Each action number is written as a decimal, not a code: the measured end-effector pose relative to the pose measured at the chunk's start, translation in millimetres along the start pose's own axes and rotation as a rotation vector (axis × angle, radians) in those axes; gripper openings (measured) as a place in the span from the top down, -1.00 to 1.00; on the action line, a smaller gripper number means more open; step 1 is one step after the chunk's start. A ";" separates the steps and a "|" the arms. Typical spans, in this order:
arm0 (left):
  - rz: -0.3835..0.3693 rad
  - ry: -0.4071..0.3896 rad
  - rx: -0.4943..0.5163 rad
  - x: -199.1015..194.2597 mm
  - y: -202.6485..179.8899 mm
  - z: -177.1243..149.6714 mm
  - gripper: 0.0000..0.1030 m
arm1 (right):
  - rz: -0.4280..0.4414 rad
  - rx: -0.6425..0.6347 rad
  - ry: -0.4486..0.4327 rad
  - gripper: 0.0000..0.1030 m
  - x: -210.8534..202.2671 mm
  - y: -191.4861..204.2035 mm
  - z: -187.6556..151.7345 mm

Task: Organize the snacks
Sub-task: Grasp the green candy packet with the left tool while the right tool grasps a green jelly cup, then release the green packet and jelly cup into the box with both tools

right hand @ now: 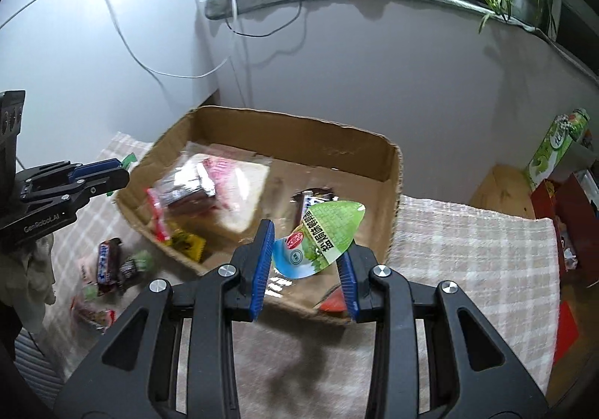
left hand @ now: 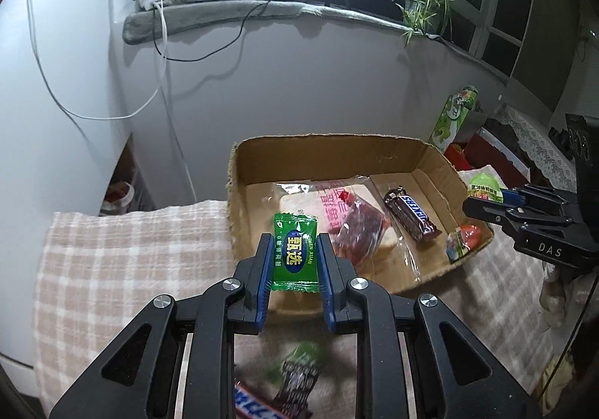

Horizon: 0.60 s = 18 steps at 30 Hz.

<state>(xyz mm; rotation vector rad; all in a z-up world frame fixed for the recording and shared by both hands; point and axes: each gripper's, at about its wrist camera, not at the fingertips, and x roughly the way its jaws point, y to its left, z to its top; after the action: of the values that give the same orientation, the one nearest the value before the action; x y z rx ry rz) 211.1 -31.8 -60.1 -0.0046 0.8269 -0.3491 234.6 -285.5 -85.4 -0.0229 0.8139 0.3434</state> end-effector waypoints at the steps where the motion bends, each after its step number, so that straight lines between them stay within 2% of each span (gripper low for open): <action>1: -0.003 0.004 -0.004 2.9 -0.2 1.2 0.60 | -0.003 0.002 0.004 0.34 3.3 -2.8 1.2; 8: -0.005 0.018 0.007 13.8 -4.2 5.4 0.58 | 0.009 -0.002 0.021 0.33 16.5 -7.3 3.7; 10: -0.002 0.012 0.013 12.9 -5.9 6.6 0.53 | 0.006 -0.005 0.018 0.28 17.7 -6.1 3.6; 11: 0.000 0.013 0.016 12.6 -7.0 6.9 0.46 | 0.007 -0.004 0.017 0.22 18.1 -5.7 3.8; 13: 0.005 0.009 0.021 11.3 -9.1 7.6 -0.17 | 0.003 -0.001 0.009 -0.19 17.2 -4.8 4.7; 15: 0.010 -0.005 0.029 8.7 -11.5 7.9 -0.21 | -0.004 -0.003 -0.004 -0.39 14.3 -3.6 4.2; 18: 0.008 -0.007 0.025 4.6 -11.7 8.3 -0.21 | 0.000 -0.004 -0.012 -0.40 9.6 -1.4 4.3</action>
<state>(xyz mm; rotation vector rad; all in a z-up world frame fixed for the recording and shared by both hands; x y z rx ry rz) 216.5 -45.3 -56.1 0.0202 0.8152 -0.3519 244.2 -283.4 -89.5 -0.0247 0.8012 0.3451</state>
